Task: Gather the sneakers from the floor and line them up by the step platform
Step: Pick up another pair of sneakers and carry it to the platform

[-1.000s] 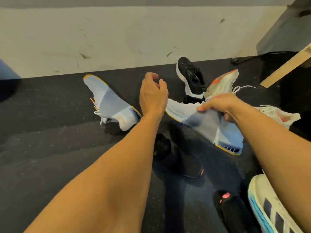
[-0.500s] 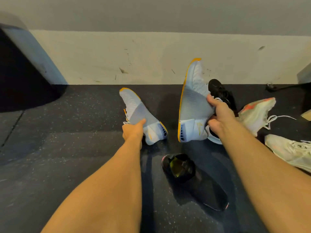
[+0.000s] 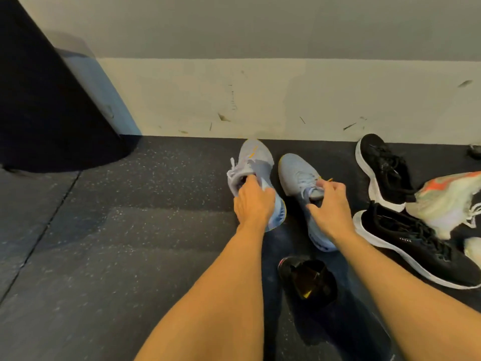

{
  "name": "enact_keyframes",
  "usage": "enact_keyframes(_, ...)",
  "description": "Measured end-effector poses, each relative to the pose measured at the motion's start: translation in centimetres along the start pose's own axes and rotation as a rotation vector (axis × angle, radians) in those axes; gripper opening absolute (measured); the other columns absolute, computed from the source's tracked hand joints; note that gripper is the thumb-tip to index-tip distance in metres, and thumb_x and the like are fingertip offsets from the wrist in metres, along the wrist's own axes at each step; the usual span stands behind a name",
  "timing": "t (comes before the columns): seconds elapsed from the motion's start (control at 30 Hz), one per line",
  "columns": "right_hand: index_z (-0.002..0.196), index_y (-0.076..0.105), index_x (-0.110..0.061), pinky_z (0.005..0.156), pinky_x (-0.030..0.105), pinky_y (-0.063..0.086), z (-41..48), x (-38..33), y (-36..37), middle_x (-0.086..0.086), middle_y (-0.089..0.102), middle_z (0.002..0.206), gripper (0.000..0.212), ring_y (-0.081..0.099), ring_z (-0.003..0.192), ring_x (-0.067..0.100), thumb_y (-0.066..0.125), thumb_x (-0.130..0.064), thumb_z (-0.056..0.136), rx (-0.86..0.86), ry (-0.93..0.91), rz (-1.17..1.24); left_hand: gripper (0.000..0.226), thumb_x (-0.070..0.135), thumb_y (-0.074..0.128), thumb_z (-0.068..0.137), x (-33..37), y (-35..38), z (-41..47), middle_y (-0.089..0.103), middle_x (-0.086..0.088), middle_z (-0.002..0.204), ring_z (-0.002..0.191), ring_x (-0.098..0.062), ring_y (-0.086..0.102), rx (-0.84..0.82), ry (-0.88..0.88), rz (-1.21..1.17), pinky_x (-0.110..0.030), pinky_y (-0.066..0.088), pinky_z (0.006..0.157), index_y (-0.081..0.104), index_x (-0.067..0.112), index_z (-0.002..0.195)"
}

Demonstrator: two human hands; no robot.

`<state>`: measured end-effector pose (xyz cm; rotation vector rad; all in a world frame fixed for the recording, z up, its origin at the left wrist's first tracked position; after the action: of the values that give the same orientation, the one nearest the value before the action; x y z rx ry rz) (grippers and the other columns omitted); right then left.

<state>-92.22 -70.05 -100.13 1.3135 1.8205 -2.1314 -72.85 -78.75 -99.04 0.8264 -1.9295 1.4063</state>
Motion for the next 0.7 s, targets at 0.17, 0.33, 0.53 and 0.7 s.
enact_keyframes(0.17, 0.09, 0.04, -0.019, 0.064, 0.035, 0.034, -0.4, -0.2, -0.2, 0.006, 0.037, 0.101, 0.036, 0.054, 0.079, 0.037, 0.074, -0.021, 0.079, 0.077, -0.065, -0.194, 0.016, 0.03, 0.067, 0.08, 5.3, 1.9, -4.7, 0.07, 0.001, 0.088, 0.081, -0.015, 0.067, 0.097, 0.69, 1.236, -0.029, 0.045, 0.073, 0.067, 0.024, 0.095)
enact_keyframes(0.33, 0.09, 0.048, -0.013, 0.069, 0.037, 0.036, 0.5, 1.4, 1.3, 0.016, 0.062, 0.101, 0.031, 0.058, 0.096, 0.041, 0.066, -0.038, 0.086, -0.103, 0.015, -0.415, 0.03, 0.01, 0.047, 0.097, 2.7, 8.9, -7.1, 0.061, -0.002, 0.125, 0.117, -0.028, 0.051, -0.318, 0.79, 1.589, -0.047, 0.038, 0.097, 0.059, 0.016, 0.124)
enact_keyframes(0.53, 0.128, 0.044, -0.013, 0.089, 0.044, 0.04, -1.6, 1.6, 3.2, 0.013, 0.059, 0.124, 0.04, 0.056, 0.112, 0.034, 0.053, -0.032, 0.094, -0.321, -0.024, -0.758, 0.027, 0.012, 0.046, 0.097, 3.2, 7.9, -8.1, 0.064, -0.001, 0.117, 0.111, -0.025, 0.055, -0.265, 0.688, 1.414, -0.044, 0.034, 0.096, 0.062, 0.018, 0.118)
enact_keyframes(0.7, 0.115, 0.053, -0.014, 0.095, 0.047, 0.038, -1.3, 1.5, 1.2, 0.014, 0.056, 0.126, 0.028, 0.051, 0.114, 0.037, 0.038, -0.031, 0.097, -0.348, 0.082, -0.481, 0.011, 0.019, 0.057, 0.083, 0.7, -2.2, -3.0, 0.057, 0.003, 0.077, 0.079, -0.024, 0.051, -0.086, 0.17, 0.586, -0.044, 0.029, 0.092, 0.05, 0.021, 0.076)
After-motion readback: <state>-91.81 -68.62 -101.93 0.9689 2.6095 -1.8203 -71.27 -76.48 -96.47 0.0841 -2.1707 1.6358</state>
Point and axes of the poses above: each hand's wrist, its own z-axis towards the middle knuckle, its own y-axis out of the palm, x = y × z, the point moved 10 cm from there along z, towards the middle knuckle
